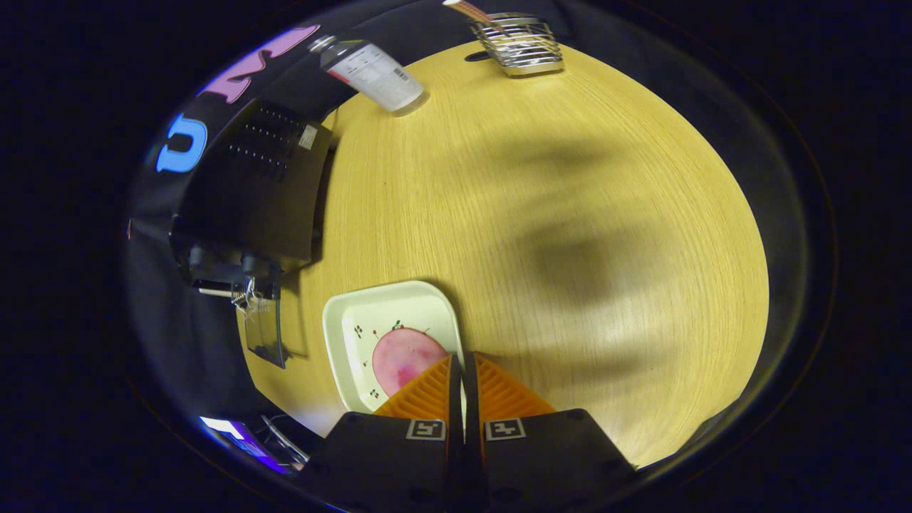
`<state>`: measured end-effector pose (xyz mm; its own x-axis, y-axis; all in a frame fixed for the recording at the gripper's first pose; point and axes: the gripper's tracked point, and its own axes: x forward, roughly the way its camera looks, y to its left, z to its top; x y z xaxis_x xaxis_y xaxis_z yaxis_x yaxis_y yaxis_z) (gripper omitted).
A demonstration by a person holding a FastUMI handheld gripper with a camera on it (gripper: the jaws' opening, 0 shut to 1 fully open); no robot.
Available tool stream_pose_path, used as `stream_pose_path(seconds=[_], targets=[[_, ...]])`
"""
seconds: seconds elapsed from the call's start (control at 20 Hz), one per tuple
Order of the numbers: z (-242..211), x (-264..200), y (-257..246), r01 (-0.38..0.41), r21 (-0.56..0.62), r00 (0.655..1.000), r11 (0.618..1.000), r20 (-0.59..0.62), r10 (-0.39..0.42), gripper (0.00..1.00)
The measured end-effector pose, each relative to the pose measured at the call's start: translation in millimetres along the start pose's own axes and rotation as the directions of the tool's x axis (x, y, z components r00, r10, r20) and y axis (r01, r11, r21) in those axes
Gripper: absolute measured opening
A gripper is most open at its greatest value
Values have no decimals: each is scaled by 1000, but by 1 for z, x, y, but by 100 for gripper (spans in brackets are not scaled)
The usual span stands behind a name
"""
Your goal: Open the toaster oven, put the food inside, and close the toaster oven door.
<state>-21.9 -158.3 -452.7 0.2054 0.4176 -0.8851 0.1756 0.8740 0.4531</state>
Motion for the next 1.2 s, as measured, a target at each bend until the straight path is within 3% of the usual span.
stream_pose_path(seconds=[0.55, 0.75, 1.2], targets=[[-13, -4, 16, -168, 157, 986, 973, 35, 165, 5], [-15, -12, 32, -255, 216, 966, 943, 95, 239, 5], [-48, -40, 84, -295, 240, 953, 925, 147, 266, 5]])
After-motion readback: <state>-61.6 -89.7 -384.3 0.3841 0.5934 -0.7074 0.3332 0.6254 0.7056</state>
